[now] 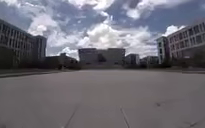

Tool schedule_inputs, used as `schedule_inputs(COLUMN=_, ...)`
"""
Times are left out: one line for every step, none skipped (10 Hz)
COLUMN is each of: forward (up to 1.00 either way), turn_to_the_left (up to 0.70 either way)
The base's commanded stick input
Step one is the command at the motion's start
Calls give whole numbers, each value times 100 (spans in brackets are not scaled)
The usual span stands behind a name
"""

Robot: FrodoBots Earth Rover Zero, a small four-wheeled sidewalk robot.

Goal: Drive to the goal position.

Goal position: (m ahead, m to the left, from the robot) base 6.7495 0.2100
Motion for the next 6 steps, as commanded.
schedule_inputs(forward=70, turn_to_the_left=6)
schedule_inputs(forward=70, turn_to_the_left=9)
schedule_inputs(forward=70, turn_to_the_left=-2)
schedule_inputs(forward=70, turn_to_the_left=-19)
schedule_inputs(forward=70, turn_to_the_left=-30)
schedule_inputs(forward=70, turn_to_the_left=-35)
